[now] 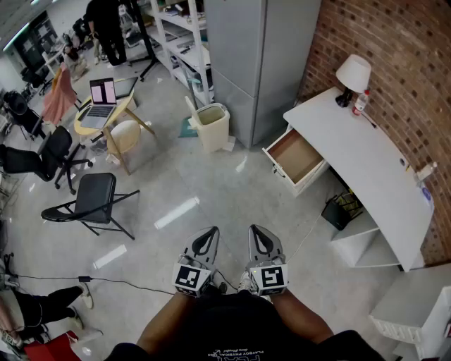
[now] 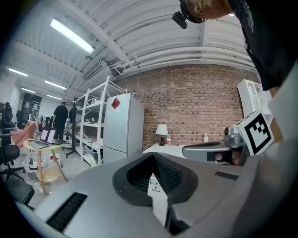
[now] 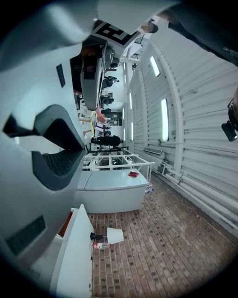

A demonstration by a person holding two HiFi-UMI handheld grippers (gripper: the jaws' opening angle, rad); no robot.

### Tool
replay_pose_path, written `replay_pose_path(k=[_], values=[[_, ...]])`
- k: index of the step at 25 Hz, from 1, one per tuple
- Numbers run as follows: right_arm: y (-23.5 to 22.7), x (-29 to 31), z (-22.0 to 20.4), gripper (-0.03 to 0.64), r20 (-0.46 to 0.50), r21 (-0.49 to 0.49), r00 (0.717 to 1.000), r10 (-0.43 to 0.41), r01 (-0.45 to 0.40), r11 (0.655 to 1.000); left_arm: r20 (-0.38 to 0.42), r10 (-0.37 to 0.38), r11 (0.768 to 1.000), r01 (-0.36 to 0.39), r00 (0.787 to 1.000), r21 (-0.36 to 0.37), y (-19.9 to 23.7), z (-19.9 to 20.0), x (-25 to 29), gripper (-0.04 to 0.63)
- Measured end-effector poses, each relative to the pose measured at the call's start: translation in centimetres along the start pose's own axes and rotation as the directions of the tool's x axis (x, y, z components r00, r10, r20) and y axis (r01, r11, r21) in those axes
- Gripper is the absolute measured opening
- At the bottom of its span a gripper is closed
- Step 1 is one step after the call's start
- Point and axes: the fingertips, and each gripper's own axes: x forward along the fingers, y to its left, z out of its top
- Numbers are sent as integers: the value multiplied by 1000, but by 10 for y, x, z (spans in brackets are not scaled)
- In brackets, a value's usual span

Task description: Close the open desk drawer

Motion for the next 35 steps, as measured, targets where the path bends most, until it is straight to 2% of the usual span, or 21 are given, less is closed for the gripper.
replay_pose_path(k=[8,12,22,26,35], values=[[-1,18,8,28,30,-17,1000,-8,8,1000,14,-11,1000,11,1000,-12,10,-5,7,6],[2,24,5,28,17,-22,1000,-17,17,1000,4,-12,1000,12,1000,-3,19,-5,5,8],[26,52,7,28,18,-23,999,-33,33,999,0,-26,999,26,1000,-23,61,-13,-1,8],[40,63,6,28,11,-20,998,-59,59,998,-3,-45,999,45,999,1,82,-9,-5,8],[61,77,8,28,-4,-33,990,-144,144,989,48,-127,991,129,991,-35,108,-7,-11,8]])
